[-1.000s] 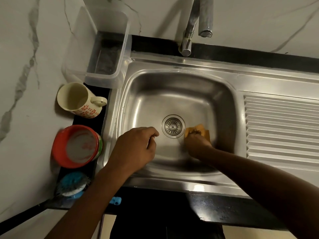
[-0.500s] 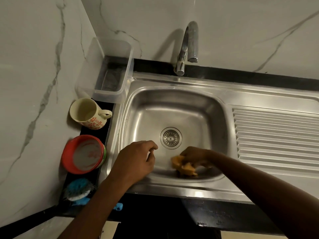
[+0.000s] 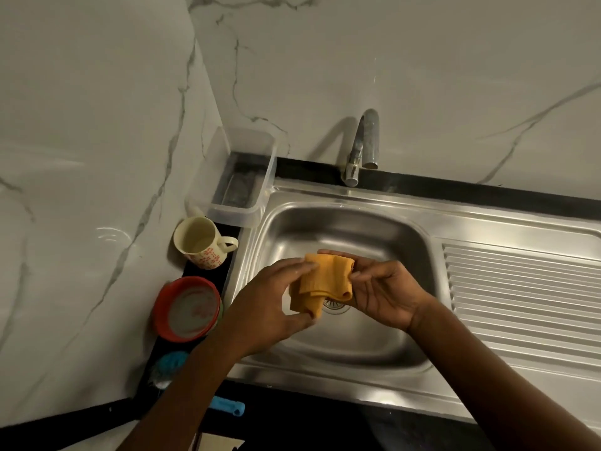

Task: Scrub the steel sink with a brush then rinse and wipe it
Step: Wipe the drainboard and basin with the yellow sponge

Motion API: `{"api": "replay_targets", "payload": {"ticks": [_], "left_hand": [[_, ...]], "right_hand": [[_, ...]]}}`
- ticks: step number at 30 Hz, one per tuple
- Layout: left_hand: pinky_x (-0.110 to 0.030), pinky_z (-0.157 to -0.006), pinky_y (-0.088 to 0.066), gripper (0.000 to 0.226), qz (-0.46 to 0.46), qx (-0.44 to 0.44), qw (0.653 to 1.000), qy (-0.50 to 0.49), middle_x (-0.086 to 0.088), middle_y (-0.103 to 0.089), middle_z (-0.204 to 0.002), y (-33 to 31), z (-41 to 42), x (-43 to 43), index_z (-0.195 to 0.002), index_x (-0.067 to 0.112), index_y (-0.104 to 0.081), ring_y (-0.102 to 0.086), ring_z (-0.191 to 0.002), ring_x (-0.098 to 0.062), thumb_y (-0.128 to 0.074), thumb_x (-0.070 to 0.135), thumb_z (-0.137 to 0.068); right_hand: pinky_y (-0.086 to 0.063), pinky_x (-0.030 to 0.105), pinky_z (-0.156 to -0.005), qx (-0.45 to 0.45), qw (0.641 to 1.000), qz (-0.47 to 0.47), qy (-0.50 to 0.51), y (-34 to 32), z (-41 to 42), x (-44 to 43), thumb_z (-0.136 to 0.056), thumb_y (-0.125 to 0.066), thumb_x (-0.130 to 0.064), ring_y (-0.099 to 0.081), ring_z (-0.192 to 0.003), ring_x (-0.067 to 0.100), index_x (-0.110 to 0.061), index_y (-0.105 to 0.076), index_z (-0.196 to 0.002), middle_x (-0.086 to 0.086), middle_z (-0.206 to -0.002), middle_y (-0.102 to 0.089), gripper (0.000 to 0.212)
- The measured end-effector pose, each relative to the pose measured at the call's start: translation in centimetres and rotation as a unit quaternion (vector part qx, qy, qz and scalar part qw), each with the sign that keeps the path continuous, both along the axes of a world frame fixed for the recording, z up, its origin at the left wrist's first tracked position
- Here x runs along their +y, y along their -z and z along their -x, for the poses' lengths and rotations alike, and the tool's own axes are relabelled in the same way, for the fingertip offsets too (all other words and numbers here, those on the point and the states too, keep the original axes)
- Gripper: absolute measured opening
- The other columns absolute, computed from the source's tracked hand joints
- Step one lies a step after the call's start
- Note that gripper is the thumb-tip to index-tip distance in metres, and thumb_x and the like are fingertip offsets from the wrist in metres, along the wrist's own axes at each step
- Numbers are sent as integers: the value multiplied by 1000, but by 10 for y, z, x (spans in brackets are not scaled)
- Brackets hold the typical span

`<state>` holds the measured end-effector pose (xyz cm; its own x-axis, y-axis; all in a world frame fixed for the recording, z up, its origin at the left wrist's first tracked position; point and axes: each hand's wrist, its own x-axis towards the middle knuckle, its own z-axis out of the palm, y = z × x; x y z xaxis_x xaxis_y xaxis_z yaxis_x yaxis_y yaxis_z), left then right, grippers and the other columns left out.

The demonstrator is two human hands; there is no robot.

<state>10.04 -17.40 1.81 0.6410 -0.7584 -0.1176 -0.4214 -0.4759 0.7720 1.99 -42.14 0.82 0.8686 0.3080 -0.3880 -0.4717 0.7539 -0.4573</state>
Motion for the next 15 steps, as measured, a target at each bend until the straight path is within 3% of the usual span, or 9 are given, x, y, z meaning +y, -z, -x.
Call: {"api": "replay_targets", "payload": {"ticks": [3, 6, 9, 12, 15], "left_hand": [[-20, -111, -40, 98, 15, 58, 998, 11, 37, -36, -152, -14, -3, 0, -151, 56, -37, -38, -139, 13, -88, 67, -68], [-2, -99, -37, 80, 24, 61, 998, 21, 43, -44, -141, -27, -2, -6, -137, 66, -42, -43, -132, 16, -86, 68, -70], [-12, -102, -42, 66, 53, 50, 997, -24, 30, -54, -139, -26, -2, -13, -136, 48, -57, -51, -129, 8, -79, 70, -77], [-24, -100, -51, 37, 54, 22, 995, -75, 23, -66, -125, -19, -7, -16, -123, 36, -69, -59, -117, 6, -77, 50, -90], [-31, -87, -59, 7, 64, 21, 990, -124, 17, -73, -97, -22, -18, -15, -102, 31, -72, -68, -95, -1, -73, 28, -96]], "right_hand": [[-54, 45, -101, 2, 1000, 10, 11, -14, -2, 6, -101, -57, -7, -64, -120, 37, 2, -49, -149, 28, -137, -57, 50], [-60, 38, -88, 13, 989, 145, 10, -29, -8, 18, -106, -55, -23, -71, -109, 33, 1, -61, -136, 28, -128, -66, 38], [-63, 39, -80, 48, 962, 267, 21, -35, -11, 30, -102, -60, -39, -74, -97, 32, -1, -64, -130, 28, -117, -71, 48], [-61, 36, -74, 51, 939, 340, 26, -38, -14, 37, -100, -59, -48, -75, -86, 28, -6, -66, -124, 20, -99, -75, 49], [-58, 37, -89, 12, 902, 431, -18, -42, -17, 37, -99, -54, -55, -75, -94, 24, -15, -72, -117, 5, -102, -78, 48]]}}
